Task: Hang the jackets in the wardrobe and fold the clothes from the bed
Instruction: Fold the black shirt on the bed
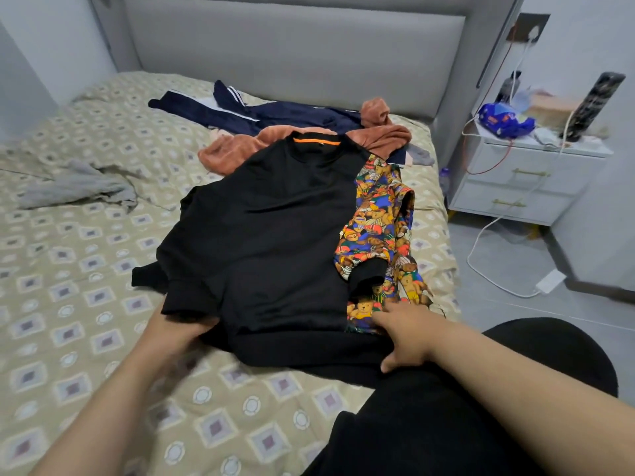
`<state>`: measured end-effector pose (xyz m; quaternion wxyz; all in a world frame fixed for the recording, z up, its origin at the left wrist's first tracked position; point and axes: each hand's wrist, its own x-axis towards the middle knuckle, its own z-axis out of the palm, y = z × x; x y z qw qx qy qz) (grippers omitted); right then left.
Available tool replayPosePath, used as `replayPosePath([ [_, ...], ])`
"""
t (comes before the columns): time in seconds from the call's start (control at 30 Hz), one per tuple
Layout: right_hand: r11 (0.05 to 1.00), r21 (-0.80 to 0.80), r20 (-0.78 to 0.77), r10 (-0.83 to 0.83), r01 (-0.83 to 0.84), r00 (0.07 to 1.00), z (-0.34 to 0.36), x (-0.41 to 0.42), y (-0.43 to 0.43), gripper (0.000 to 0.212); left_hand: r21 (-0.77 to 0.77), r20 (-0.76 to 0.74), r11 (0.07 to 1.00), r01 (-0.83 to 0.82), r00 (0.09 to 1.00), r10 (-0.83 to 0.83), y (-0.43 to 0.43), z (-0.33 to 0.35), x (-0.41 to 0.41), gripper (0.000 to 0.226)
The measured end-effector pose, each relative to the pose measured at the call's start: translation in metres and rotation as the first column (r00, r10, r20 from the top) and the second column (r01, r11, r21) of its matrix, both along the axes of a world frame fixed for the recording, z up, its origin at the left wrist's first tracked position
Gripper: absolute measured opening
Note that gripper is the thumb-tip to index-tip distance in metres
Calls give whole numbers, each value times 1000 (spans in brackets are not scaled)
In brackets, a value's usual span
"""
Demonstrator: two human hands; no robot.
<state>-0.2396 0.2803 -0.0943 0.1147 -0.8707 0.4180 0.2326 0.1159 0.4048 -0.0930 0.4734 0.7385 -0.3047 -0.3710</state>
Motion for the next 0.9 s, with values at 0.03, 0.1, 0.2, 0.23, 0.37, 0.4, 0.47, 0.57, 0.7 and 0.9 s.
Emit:
replayPosePath([
  [0.03,1000,-7,-27,1,-2,1000,-3,0,-1,59,-21,94,1000,4,996,-2,-2,3,-4,32],
  [0.1,998,-40,18,-43,43,999,-6,-4,-7,39,-75,208,997,-32,977,47,-4,8,-8,26],
  [0.2,988,-73,30,-135,137,990,-3,-19,-14,23,-62,298,995,-76,950,91,4,9,15,37],
  [0.23,981,-96,1,-167,167,986,0,-26,-17,21,-53,295,994,-98,949,110,10,10,29,48],
  [0.37,919,-220,-44,-345,328,938,2,-44,-24,28,249,463,958,-142,886,12,46,3,86,55],
  [0.4,919,-195,-62,-361,344,930,-2,-43,-24,28,372,442,926,-70,890,-110,51,0,90,54],
  [0.47,934,-120,-107,-348,336,931,-13,-39,-23,30,562,326,823,83,892,-313,55,-6,86,58],
  [0.57,929,-96,-78,-365,357,928,-16,-39,-24,35,659,487,743,115,687,-538,43,-7,66,82],
  [0.7,909,63,-129,-401,411,907,-19,-42,-22,75,719,562,650,247,343,-752,5,-6,27,104],
  [0.9,967,34,-96,-250,254,964,-11,-36,-21,27,601,598,660,451,294,-745,-44,-37,-27,120],
])
